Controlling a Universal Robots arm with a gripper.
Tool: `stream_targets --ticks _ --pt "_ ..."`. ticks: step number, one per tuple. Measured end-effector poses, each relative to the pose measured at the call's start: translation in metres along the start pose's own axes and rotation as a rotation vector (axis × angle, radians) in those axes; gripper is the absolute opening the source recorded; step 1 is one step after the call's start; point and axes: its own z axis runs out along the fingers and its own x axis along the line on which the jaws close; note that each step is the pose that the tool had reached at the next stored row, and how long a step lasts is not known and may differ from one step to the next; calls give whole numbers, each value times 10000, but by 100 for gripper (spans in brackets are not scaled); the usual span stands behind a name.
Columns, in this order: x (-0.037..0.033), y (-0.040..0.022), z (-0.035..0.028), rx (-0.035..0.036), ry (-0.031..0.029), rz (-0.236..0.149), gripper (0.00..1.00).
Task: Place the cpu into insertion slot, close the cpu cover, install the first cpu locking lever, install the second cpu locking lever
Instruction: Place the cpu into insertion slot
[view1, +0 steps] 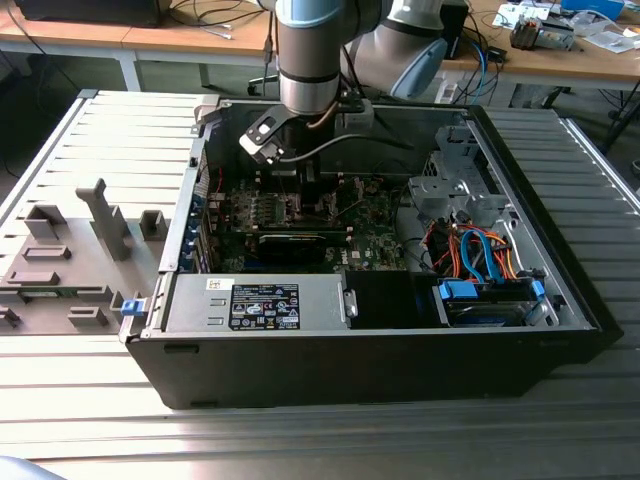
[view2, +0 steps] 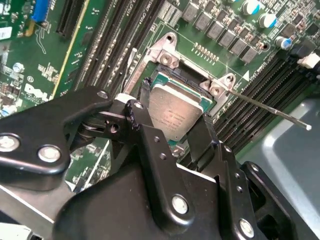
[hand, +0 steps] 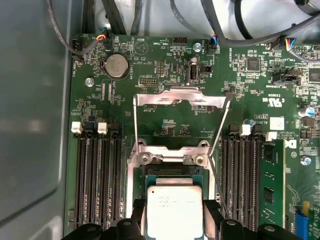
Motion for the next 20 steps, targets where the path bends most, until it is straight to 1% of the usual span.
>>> stream_targets --ticks 2,4,5,6,13,15,16,20 --pt "4 -2 34 6 -2 108 54" --pt "5 -2 51 8 -3 152 54" --pt "6 13 87 12 -5 194 54" --pt "10 16 103 13 -7 195 54" --pt "22 11 118 12 -6 198 54" --pt "24 12 122 6 2 198 55" --pt "23 11 120 9 -2 198 62" --pt "22 11 120 12 -6 201 62"
